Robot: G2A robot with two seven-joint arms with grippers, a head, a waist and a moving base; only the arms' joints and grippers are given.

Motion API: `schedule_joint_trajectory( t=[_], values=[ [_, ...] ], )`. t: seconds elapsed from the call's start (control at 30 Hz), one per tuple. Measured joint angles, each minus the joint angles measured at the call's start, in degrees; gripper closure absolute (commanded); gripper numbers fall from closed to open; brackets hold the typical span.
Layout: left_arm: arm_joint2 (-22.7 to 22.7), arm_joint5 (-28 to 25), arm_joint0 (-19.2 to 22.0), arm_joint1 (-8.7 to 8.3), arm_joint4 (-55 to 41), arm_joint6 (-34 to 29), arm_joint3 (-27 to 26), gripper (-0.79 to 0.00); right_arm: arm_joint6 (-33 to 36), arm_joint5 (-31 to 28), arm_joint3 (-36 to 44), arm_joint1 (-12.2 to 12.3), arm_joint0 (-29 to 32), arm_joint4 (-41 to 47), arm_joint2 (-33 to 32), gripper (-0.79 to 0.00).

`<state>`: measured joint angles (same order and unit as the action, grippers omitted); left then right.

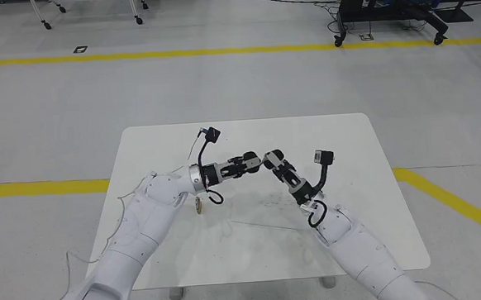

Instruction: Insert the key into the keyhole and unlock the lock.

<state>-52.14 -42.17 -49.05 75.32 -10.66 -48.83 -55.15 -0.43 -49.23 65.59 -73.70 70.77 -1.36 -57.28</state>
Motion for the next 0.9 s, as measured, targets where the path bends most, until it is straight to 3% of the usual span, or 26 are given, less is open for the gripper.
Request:
schedule_joint_trajectory(
  t=[0.07, 0.9],
  values=[
    [0.01, -0.15, 0.02, -0.02, -0.07, -0.26, 0.04, 0.000, 0.28, 0.21, -0.12, -0.15, -0.18, 0.03, 0.08, 0.000],
    [-0.62, 1.24, -0.04, 0.05, -0.76, 2.32, 0.70, 0.000, 2.30, 1.73, -1.01, -1.39, -0.14, -1.05, -1.21, 0.000]
  ],
)
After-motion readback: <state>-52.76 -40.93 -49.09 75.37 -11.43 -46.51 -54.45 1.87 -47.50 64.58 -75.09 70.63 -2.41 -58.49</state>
